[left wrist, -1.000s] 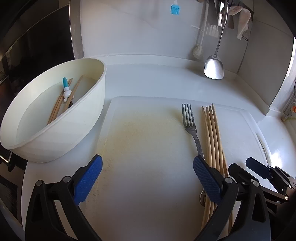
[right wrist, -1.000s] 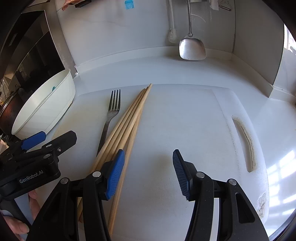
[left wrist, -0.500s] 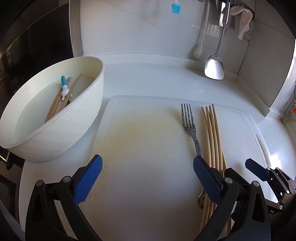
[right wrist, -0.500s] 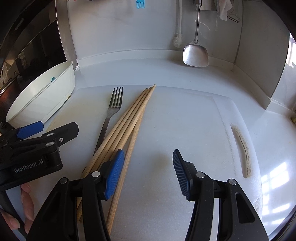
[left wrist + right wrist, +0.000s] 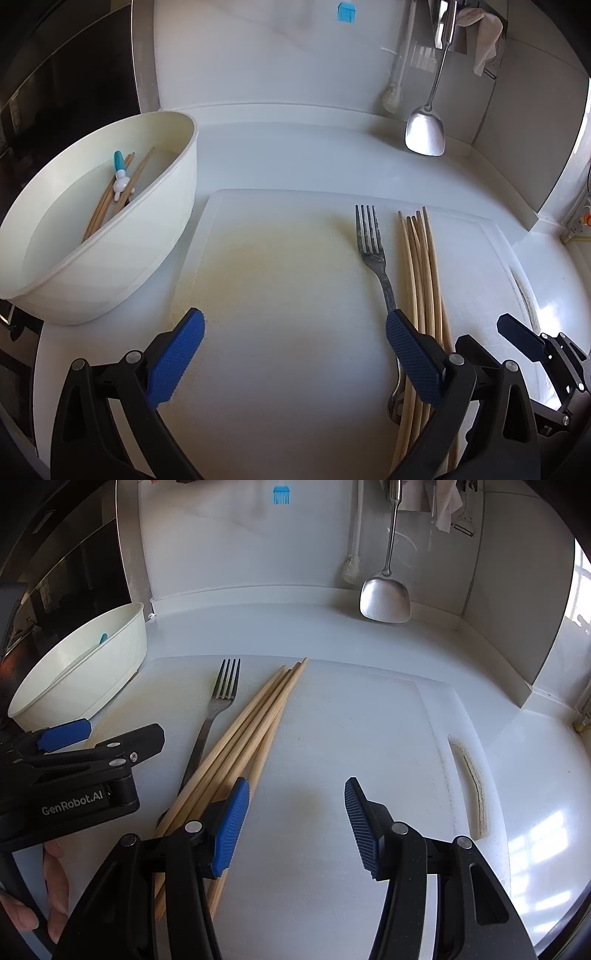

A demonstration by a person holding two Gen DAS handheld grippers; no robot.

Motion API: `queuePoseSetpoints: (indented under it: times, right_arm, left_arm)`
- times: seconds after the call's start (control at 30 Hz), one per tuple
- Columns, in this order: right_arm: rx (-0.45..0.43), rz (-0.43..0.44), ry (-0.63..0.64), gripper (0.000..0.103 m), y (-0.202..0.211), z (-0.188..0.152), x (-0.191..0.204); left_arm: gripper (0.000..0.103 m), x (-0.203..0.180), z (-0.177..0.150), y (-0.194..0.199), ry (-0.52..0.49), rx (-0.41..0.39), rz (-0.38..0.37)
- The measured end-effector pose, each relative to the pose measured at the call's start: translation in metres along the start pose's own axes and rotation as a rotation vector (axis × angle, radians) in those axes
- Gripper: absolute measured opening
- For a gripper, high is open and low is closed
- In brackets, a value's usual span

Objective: Organize utensils
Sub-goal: 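Lower both open grippers toward the fork and chopsticks on the board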

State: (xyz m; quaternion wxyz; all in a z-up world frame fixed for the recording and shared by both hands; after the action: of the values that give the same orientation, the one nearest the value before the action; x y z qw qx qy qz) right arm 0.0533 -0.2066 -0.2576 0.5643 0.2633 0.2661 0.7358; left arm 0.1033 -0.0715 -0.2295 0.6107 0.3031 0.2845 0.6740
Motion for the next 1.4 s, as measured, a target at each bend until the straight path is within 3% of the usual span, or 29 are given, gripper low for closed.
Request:
queuePoseSetpoints:
  times: [0.3,0.63,1.2,1.4]
  right_arm:
    - [0.042,-0.016,0.041,0.052,-0.007,-0.004,0.007]
    - [0.036,-0.125,0.060,0.052,0.000,-0.003,-0.015]
    - [0.030,-0.098,0.013,0.052,0.003,-0.003,-0.034]
    - [0.028,-0.098,0.010,0.052,0.004,-0.002,-0.034]
  left_arm:
    - [0.097,0.001,0.001,-0.001,0.003,0.002,-0.005]
    - [0.097,-0.006,-0.003,-0.004,-0.002,0.012,-0.021]
    - [0.097,-0.030,0.000,-0.018,-0.048,0.031,-0.030]
    - [0.098,-0.031,0.000,-0.025,-0.069,0.033,0.005]
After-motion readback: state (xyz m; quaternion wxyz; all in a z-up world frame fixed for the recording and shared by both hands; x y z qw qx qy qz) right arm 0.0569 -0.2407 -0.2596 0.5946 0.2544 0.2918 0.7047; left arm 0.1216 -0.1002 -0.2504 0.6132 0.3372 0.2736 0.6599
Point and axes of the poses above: each gripper's, at about its wrist camera, not at the fingertips, and y roughly against the way its jaws point, x to its left, z to its top, the point moved 10 cm from there along -y, roughly the way its jaws point, and after that the axes turned 11 degrees about z, right-handed, at the moved point
